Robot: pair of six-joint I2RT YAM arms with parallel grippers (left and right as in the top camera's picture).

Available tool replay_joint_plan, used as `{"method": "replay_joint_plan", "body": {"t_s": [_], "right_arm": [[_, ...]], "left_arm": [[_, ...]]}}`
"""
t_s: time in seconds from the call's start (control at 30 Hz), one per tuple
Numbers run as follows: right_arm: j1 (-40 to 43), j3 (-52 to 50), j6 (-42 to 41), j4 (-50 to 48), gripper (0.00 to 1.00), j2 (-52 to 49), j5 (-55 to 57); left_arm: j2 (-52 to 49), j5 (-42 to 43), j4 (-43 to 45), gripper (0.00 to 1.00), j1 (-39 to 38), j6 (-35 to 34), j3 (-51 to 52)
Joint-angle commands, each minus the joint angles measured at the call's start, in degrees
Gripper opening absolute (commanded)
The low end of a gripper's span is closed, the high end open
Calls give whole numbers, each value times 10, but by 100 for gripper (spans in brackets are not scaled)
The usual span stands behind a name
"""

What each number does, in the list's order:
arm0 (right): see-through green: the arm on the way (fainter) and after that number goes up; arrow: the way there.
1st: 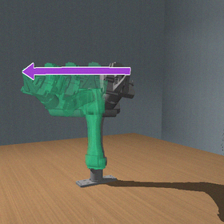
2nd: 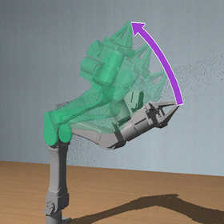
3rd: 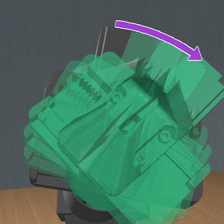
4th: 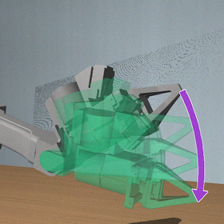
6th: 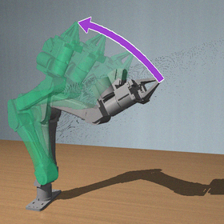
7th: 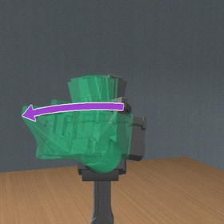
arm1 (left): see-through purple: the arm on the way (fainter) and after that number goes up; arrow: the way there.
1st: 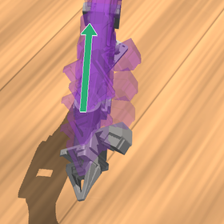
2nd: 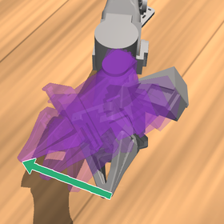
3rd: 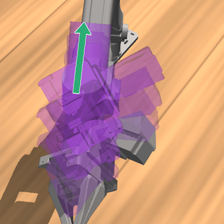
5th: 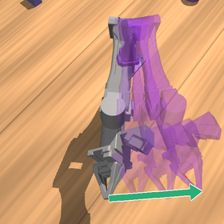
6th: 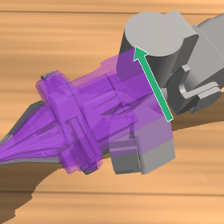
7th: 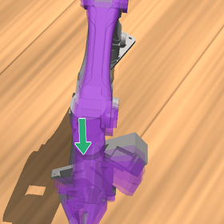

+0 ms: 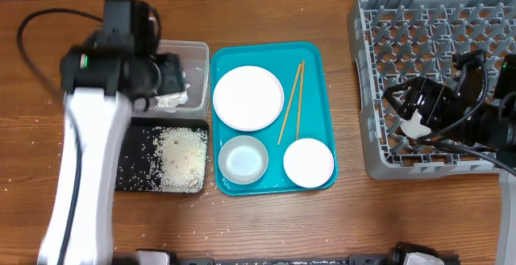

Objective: Sort waste into correct bins and load items into the dishwasher
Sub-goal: 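Carry the red wrapper into the clear plastic bin and release, then withdraw the left gripper to rest over the black tray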

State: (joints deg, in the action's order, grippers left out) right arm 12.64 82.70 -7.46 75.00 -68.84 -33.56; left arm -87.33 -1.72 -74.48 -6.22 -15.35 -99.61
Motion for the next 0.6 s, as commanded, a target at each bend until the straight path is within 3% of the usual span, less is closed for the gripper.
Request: {"method": "replay_joint_plan", "body": {"t_s": [0.0,0.23,0.43,0.57], "right_arm": [[-3,13,2,-3,100,3,5],[-3,13,2,-3,100,3,5],[-3,13,2,-3,100,3,5],[-3,13,2,-3,100,3,5]], "left_arm": [[109,-17,-20,100,-70,16,-15],[238,-50,-35,100,-164,16,-15],[294,-47,-43,100,-167,17,-15],[302,-63,-98,100,-167,30,-14]]}}
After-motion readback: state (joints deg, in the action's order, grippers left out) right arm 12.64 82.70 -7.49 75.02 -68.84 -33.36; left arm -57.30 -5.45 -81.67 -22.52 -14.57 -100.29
